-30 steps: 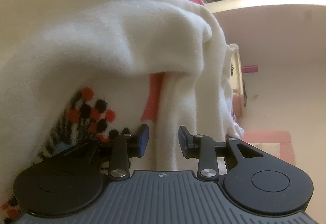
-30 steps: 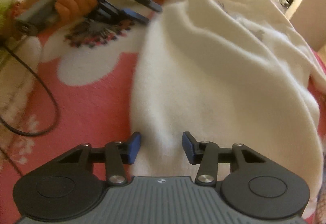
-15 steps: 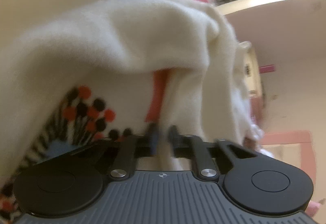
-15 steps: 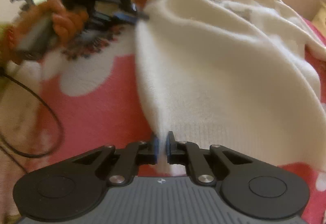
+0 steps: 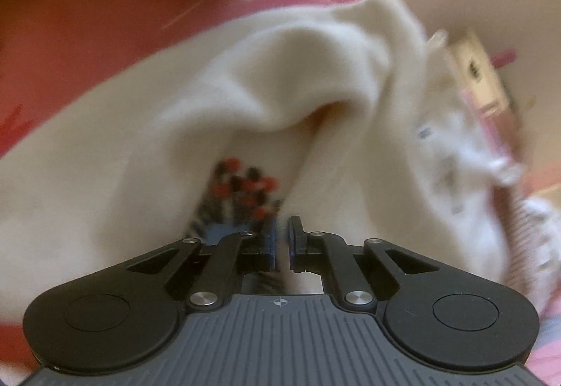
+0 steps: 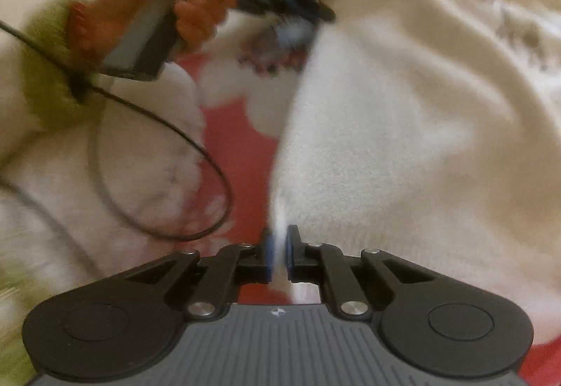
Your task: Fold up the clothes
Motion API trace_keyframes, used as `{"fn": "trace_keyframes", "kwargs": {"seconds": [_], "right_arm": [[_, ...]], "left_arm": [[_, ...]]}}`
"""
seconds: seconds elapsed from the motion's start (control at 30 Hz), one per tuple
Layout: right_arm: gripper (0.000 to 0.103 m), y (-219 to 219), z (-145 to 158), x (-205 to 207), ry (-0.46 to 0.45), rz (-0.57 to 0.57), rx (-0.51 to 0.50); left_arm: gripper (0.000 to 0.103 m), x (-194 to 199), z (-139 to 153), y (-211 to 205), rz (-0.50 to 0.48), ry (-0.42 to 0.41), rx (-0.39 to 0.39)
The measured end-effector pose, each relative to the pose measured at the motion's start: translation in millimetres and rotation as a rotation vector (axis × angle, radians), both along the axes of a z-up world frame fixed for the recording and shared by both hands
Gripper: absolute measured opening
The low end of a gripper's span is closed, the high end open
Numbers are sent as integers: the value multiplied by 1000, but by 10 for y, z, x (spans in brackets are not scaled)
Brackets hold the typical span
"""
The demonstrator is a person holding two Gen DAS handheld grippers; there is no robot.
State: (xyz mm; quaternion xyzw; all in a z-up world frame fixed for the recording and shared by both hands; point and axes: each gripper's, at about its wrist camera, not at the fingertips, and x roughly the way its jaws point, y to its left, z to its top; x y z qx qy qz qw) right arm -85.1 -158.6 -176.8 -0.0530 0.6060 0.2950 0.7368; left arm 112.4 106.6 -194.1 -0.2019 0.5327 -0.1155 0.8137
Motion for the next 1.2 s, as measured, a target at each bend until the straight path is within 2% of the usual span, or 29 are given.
{"fn": "trace_keyframes", "kwargs": {"seconds": [0.03, 0.1, 0.13, 0.17, 0.2, 0.3, 0.37, 0.43, 0.5, 0.57, 0.63, 0.7, 0.73, 0.77, 0.83, 0.9, 1.0, 1.03, 1.1, 1.13, 1.17, 1.2], "right_arm": [[12, 5, -90, 25, 15, -24, -5], [23, -22, -171, 65, 48, -69, 13], [39, -109, -89, 69, 60, -87, 61], [51, -240, 10, 57, 59, -119, 99], [53, -382, 111, 39, 54, -157, 130], [54, -997, 456, 35, 4, -314, 210], [58, -1577, 624, 81, -58, -482, 247], [61, -2198, 653, 101, -116, -697, 240], [61, -2756, 535, 118, -144, -901, 215], [62, -3092, 342, 154, -145, -996, 176], [62, -3192, 128, 172, -135, -997, 169], [55, -3175, -103, 206, -103, -974, 209], [29, -3122, -148, 219, -103, -961, 214], [10, -3049, -163, 229, -111, -947, 212], [10, -2844, 33, 216, -192, -909, 193], [9, -2551, 311, 209, -287, -853, 221], [10, -1852, 609, 340, -444, -636, 173], [11, -1595, 622, 418, -476, -555, 157], [26, -1129, 565, 573, -494, -413, 135], [35, -939, 520, 624, -482, -360, 127], [36, -800, 511, 629, -480, -321, 122], [37, -719, 528, 608, -496, -305, 106]], "left_arm": [[9, -15, -4, -46, -20, -24, 26], [12, -56, 56, -89, -55, -52, 62], [17, -78, 95, -84, -68, -58, 72], [21, -102, 134, -69, -78, -59, 79], [26, -131, 180, -62, -78, -54, 86], [27, -225, 332, -65, -62, -46, 106], [27, -283, 448, -92, -46, -80, 111], [28, -335, 560, -157, -36, -123, 103], [30, -373, 653, -292, -55, -162, 80], [31, -386, 691, -499, -111, -182, 54], [31, -372, 650, -789, -189, -180, 36], [31, -352, 524, -1040, -249, -155, 17], [31, -340, 441, -1140, -270, -137, 16], [31, -327, 350, -1229, -287, -119, 19], [30, -345, 201, -1356, -303, -95, 75], [30, -385, 117, -1351, -294, -102, 78], [30, -411, 72, -1273, -269, -109, 46], [30, -412, 66, -1264, -260, -105, 38], [30, -398, 57, -1259, -244, -94, 27], [27, -393, 56, -1257, -237, -89, 22], [24, -386, 49, -1237, -226, -83, 13], [25, -377, 40, -1209, -214, -76, 2]]}}
